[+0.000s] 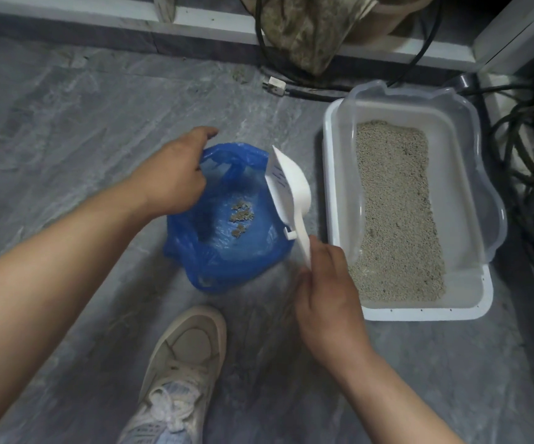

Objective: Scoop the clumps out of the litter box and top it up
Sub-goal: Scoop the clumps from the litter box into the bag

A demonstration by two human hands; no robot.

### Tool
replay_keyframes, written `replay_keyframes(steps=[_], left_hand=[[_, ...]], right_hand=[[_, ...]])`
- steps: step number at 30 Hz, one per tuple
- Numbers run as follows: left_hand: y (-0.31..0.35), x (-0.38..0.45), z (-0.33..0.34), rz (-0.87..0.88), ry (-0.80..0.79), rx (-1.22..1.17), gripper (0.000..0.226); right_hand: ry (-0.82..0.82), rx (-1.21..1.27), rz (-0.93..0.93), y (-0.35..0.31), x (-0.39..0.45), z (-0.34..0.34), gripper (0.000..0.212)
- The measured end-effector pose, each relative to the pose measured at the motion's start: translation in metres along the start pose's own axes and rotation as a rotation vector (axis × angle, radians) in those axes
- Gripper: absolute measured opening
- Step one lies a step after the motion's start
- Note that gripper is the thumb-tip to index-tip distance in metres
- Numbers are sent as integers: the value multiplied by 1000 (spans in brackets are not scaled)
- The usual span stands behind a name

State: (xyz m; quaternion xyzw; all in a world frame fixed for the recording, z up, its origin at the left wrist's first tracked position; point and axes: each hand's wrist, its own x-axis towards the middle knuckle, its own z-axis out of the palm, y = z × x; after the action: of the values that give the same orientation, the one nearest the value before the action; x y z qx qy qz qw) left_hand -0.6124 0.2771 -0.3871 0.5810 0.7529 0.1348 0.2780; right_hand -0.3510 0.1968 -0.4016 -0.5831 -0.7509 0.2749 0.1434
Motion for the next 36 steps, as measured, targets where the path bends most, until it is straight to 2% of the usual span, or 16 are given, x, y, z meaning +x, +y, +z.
replay_keyframes(steps=[5,13,19,23,25,27,31,34,36], left_hand=[[0,-4,2,-14,-31,20,71],[-4,-6,1,-14,-21,33,70],[-7,-7,6,-29,-28,31,71],[-5,-7,8,-35,-33,14,72],[-4,-6,10,-25,-17,-2,72],[-3,-5,11,-14,-10,-12,71],[-2,-1,16,-4,-1,-44,69],[3,1,18,0,2,-22,68],[6,0,21,11,1,-19,67]], right_hand=[[-329,-224,106,3,3,2,53],[-236,-216,103,0,-4,14,60],[-291,-261,67,4,-6,18,56],[-174,-1,-35,7,-5,9,43],[-63,139,-80,7,2,-6,41],[92,279,-48,10,8,-27,37],[311,629,315,23,27,-72,23],[350,618,503,53,34,-94,13],[320,562,603,76,32,-96,17]])
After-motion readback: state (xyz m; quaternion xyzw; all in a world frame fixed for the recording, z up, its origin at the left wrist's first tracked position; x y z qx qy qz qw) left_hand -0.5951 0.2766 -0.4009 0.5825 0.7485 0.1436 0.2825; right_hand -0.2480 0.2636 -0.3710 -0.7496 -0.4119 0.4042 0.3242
